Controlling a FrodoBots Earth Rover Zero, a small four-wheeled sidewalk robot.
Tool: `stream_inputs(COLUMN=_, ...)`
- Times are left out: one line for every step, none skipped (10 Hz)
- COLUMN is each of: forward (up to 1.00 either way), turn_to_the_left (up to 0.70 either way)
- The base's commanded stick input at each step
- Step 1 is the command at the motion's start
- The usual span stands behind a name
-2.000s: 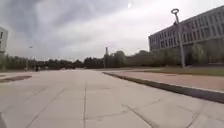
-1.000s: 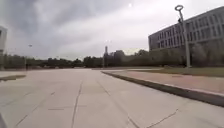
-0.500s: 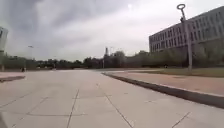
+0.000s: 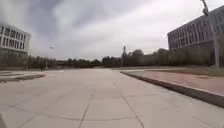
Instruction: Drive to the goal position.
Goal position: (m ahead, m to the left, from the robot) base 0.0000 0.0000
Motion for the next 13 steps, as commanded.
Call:
stream_inputs(forward=0.5, turn_to_the_left=0.0)
stream_inputs(forward=0.5, turn_to_the_left=0.0)
stream_inputs(forward=0.5, turn_to_the_left=0.0)
stream_inputs(forward=0.5, turn_to_the_left=0.0)
stream_inputs(forward=0.5, turn_to_the_left=0.0)
stream_inputs(forward=0.5, turn_to_the_left=0.0)
stream_inputs(forward=0.5, turn_to_the_left=0.0)
stream_inputs(forward=0.5, turn_to_the_left=0.0)
stream_inputs(forward=0.5, turn_to_the_left=0.0)
stream_inputs(forward=0.5, turn_to_the_left=0.0)
stream_inputs(forward=0.5, turn_to_the_left=0.0)
stream_inputs(forward=0.5, turn_to_the_left=0.0)
stream_inputs(forward=0.5, turn_to_the_left=0.0)
